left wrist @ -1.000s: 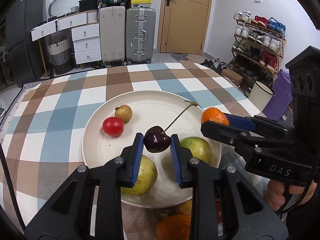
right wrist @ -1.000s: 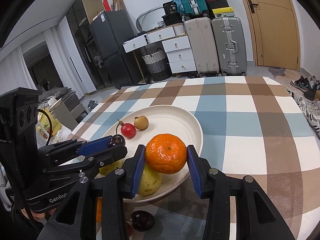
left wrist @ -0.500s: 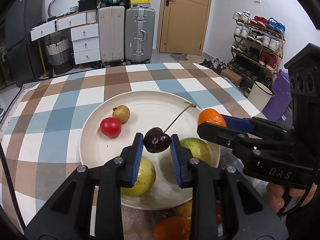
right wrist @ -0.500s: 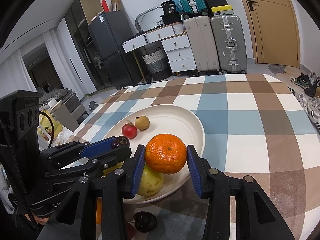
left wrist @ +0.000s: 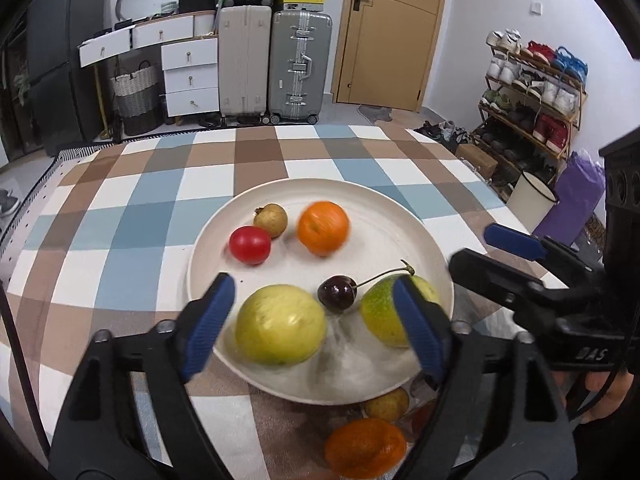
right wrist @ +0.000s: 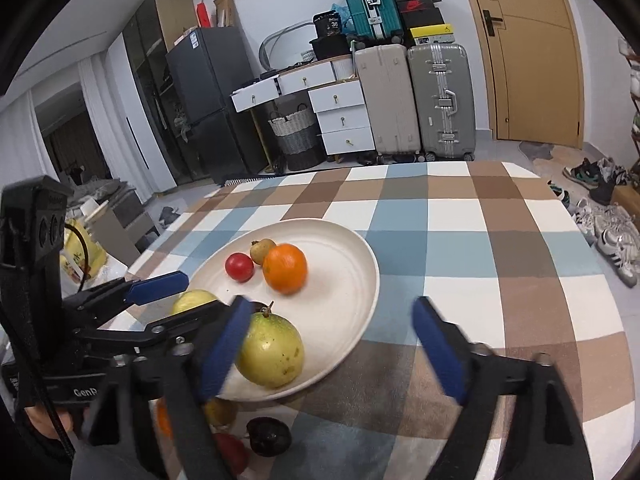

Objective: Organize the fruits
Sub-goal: 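Withdraw both open grippers from the plate toward the remaining fruits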

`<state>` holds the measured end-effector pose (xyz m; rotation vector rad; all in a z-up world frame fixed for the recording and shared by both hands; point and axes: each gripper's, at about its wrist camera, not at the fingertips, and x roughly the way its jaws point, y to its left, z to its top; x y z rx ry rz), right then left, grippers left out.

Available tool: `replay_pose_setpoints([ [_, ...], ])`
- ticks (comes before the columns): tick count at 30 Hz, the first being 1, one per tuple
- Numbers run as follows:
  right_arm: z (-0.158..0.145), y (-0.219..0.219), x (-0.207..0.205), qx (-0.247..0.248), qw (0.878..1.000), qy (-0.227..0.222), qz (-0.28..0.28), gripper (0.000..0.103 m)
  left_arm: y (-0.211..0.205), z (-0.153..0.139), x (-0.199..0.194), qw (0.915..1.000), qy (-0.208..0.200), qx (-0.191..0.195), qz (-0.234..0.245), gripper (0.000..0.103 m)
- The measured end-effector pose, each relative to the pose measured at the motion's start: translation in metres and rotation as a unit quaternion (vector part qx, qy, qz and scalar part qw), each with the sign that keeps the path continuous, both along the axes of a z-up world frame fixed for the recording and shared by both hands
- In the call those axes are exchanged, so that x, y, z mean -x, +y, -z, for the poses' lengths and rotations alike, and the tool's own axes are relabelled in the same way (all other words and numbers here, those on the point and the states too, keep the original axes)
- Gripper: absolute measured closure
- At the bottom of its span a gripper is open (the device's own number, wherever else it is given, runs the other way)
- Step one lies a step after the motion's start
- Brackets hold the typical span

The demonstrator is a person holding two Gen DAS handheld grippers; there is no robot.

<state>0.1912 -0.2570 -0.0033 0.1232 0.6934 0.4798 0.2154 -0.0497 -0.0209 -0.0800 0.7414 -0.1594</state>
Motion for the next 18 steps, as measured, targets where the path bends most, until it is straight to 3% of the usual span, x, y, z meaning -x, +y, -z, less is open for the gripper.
replay_pose_setpoints([
  [2, -0.002, -0.005, 0.003, -0.002, 1.000, 0.000, -0.002, 0.002, 0.002, -0.004, 0.006, 1.0000, -0.005, 0.002, 0.002, 0.014],
  [6, -0.002, -0.004, 0.007, 0.010, 1.000, 0.006, -0.014, 0.001, 0.004, -0.007, 0.018, 0.9997, -0.015, -0.019, -0.010, 0.002],
  [18, -0.007, -0.005, 0.022, 0.027, 0.999, 0.009, -0.015, 0.001, 0.021, -0.014, 0.054, 0.9997, -0.015, -0.012, -0.017, 0.001],
])
